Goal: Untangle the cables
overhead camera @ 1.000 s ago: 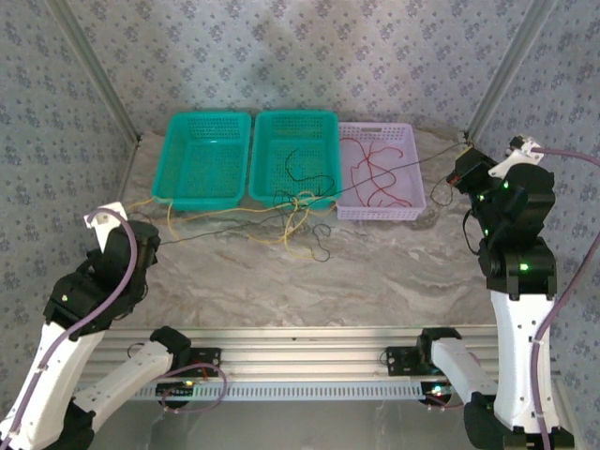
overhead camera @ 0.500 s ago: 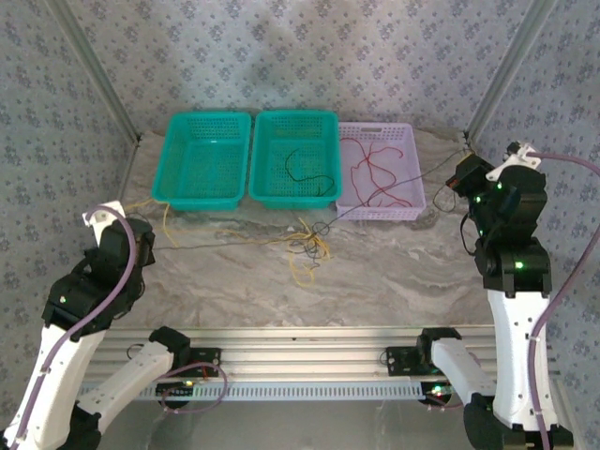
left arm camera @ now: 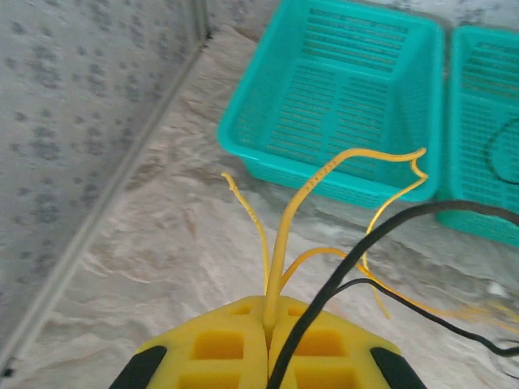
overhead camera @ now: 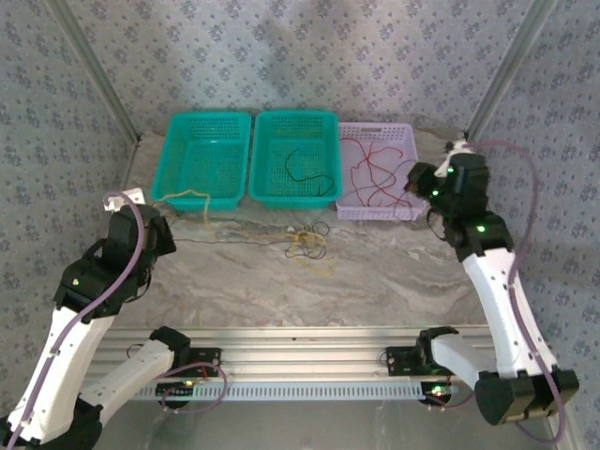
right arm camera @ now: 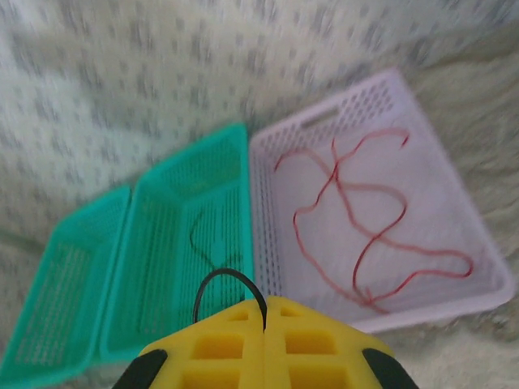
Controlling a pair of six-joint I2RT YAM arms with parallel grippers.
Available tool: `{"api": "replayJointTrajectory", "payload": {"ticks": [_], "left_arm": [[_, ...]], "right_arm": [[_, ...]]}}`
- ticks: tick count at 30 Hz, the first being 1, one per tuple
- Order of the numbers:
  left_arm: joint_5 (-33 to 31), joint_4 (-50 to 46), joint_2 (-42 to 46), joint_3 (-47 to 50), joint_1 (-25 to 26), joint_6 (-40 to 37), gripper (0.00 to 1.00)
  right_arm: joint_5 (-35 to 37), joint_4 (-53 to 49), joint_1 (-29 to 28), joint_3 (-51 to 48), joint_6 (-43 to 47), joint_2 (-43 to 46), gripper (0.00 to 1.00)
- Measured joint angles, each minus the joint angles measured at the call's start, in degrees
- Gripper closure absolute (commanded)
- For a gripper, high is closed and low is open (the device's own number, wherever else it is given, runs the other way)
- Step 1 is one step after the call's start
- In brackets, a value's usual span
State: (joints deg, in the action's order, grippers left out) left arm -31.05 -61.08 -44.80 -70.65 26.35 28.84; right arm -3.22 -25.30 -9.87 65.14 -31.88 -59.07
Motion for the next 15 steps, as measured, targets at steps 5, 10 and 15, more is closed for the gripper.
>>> {"api": "replayJointTrajectory", "payload": {"ticks": [5, 10, 15], "left_arm": [[7.9, 3.1, -0.7, 1.2, 0.0, 2.1, 1.00], [16.0, 6.0, -0.7, 3.8, 0.0, 3.6, 1.00], [24.3, 9.2, -0.6, 6.1, 0.0, 3.8, 1.00]], "right_arm": [[-2.0, 1.0, -9.2, -1.9, 4.0, -5.4, 0.86], [-4.9, 4.8, -15.3, -3.3, 8.7, -6.7, 0.63], [-12.5, 9.6, -18.3, -3.2, 13.2, -6.9, 0.39]]}}
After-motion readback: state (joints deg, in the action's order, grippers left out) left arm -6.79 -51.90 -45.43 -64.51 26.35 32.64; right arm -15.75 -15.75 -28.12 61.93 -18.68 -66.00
